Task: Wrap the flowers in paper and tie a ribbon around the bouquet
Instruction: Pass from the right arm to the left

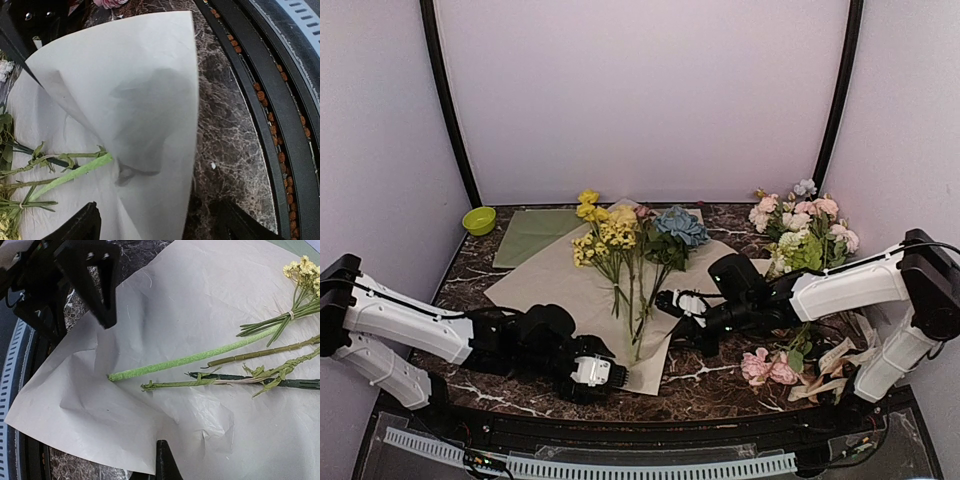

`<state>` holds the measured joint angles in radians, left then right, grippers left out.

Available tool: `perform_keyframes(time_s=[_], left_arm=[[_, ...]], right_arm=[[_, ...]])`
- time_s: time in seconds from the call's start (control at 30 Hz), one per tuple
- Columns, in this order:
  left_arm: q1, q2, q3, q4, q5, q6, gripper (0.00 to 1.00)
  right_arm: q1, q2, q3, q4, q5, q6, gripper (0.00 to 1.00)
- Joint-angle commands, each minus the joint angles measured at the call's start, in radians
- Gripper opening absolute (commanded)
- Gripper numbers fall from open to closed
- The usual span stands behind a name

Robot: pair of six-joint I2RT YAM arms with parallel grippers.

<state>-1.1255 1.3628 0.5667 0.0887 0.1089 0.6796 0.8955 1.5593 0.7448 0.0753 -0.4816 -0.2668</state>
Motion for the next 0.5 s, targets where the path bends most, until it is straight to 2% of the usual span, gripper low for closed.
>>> perform_keyframes(time_s=[0.0, 0.1, 0.17, 0.23, 0.27, 0.4, 0.47], left_arm=[[-0.045, 0.006, -0.077, 0.224, -0.167, 0.065, 0.83], [-0.046, 0.044, -0.100, 0.275, -0.182, 0.093, 0.82], [-0.046, 0.076, -0.092, 0.326, -0.239, 0.080, 0.77], [-0.046, 0.099, -0.074, 0.337, -0.291, 0.066, 0.62], [-0.046, 0.104, -0.067, 0.331, -0.295, 0.065, 0.50], [-0.045, 0.045, -0.077, 0.279, -0.253, 0.029, 0.13], [-0.042, -0.006, -0.089, 0.239, -0.202, 0.005, 0.05]], right_arm=[[-0.003, -0.033, -0.019, 0.041, -0.016, 0.044, 0.00], [-0.004, -0.039, -0.023, 0.047, -0.020, 0.046, 0.00], [-0.004, -0.039, -0.023, 0.040, -0.022, 0.040, 0.00], [-0.004, -0.042, -0.021, 0.022, -0.017, 0.034, 0.00], [-0.004, -0.043, -0.021, 0.015, -0.013, 0.032, 0.00], [-0.004, -0.059, -0.038, -0.002, -0.009, 0.032, 0.00], [-0.004, -0.067, -0.046, -0.020, 0.001, 0.028, 0.00]])
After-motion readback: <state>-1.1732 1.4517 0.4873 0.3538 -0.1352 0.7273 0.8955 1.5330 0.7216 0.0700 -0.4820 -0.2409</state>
